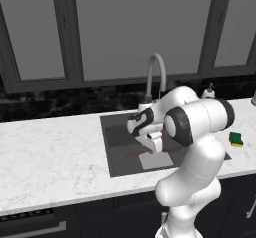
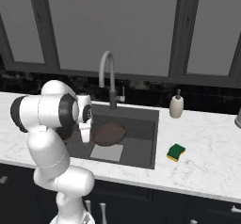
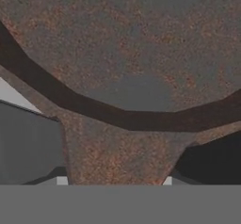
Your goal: Pick the pan and sponge and place them into the sink. Then turn on the water.
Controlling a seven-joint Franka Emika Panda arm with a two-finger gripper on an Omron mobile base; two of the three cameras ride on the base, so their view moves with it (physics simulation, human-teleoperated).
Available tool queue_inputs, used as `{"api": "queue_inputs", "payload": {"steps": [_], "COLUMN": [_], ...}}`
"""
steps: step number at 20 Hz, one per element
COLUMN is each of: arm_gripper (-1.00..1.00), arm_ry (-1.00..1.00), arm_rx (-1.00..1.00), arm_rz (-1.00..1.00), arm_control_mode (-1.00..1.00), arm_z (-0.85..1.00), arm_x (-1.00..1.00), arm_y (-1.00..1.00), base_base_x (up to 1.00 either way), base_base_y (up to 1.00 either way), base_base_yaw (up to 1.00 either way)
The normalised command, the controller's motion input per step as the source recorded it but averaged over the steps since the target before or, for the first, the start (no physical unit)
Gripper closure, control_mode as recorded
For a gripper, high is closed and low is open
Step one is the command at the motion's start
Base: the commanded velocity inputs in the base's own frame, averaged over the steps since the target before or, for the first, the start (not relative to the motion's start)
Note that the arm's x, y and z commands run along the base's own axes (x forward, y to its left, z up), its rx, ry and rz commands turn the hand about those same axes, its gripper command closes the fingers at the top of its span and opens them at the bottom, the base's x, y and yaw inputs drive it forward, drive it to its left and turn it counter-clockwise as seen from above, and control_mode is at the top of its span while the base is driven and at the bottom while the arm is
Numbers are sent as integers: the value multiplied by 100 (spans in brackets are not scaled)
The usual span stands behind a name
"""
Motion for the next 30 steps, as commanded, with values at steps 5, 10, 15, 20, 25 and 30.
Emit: {"api": "queue_inputs", "payload": {"steps": [5,10,15,20,25,30], "arm_gripper": [100,100,100,100,100,100], "arm_ry": [0,-2,-1,-3,-4,-5], "arm_rx": [0,0,0,-1,0,0], "arm_rz": [-10,-9,-9,-8,-8,-7], "arm_control_mode": [-100,-100,-100,-100,-100,-100], "arm_z": [-42,-46,-52,-53,-41,-28], "arm_x": [34,40,39,31,26,18], "arm_y": [0,0,0,0,0,0], "base_base_x": [0,0,0,0,0,0], "base_base_y": [0,0,0,0,0,0], "base_base_yaw": [0,0,0,0,0,0]}}
